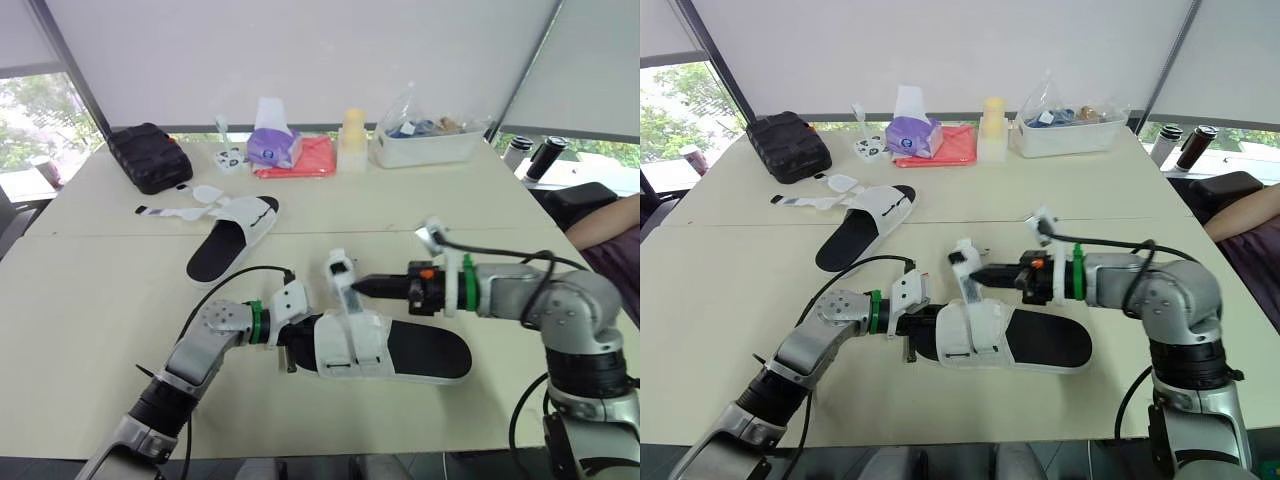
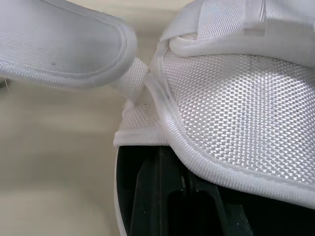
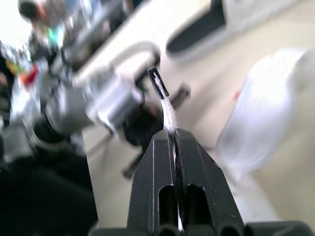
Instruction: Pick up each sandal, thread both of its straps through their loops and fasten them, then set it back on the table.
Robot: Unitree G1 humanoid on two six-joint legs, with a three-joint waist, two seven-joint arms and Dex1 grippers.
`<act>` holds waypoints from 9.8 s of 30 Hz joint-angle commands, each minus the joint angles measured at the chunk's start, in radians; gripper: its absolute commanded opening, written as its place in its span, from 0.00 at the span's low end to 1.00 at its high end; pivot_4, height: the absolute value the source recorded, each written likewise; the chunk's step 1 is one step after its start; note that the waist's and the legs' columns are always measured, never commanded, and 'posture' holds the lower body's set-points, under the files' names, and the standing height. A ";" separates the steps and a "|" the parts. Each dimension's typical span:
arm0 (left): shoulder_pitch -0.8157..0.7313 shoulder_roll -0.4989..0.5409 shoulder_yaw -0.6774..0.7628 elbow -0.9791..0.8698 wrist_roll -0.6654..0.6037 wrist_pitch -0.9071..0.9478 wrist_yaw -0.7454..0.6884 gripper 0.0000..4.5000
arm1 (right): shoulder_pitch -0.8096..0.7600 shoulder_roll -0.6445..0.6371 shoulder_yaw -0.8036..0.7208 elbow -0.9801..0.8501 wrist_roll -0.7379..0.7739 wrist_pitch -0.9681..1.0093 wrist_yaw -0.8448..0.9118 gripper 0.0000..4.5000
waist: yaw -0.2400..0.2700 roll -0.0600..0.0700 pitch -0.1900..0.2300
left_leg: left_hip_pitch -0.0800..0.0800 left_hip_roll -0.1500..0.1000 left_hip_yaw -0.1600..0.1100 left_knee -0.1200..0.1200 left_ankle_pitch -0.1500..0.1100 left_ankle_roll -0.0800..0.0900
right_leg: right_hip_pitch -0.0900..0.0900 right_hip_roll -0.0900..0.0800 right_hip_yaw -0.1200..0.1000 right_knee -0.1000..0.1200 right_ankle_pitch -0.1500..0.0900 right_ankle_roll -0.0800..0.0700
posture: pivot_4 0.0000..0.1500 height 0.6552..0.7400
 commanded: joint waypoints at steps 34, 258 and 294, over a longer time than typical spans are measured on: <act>0.018 0.001 -0.015 0.024 0.025 0.004 0.025 0.00 | 0.084 0.051 0.091 0.149 -0.219 0.029 -0.305 0.13 | -0.005 0.002 -0.001 | 0.001 0.000 -0.001 0.002 0.000 0.000 | 0.002 0.001 -0.001 0.001 0.001 -0.001 | 1.00 1.00; 0.018 -0.043 -0.010 0.025 0.058 -0.026 0.077 0.00 | 0.165 -0.016 0.179 0.043 -0.010 -0.228 0.080 0.73 | 0.001 0.007 -0.002 | 0.001 -0.001 0.005 0.006 -0.002 0.004 | 0.002 0.001 0.004 0.001 0.003 0.002 | 1.00 1.00; 0.029 -0.052 -0.012 0.037 0.067 -0.043 0.098 0.00 | 0.083 -0.014 0.149 0.062 0.083 0.026 0.103 0.01 | 0.000 0.007 -0.002 | 0.000 -0.001 0.005 0.006 -0.002 0.004 | 0.001 0.001 0.004 0.001 0.003 0.002 | 1.00 1.00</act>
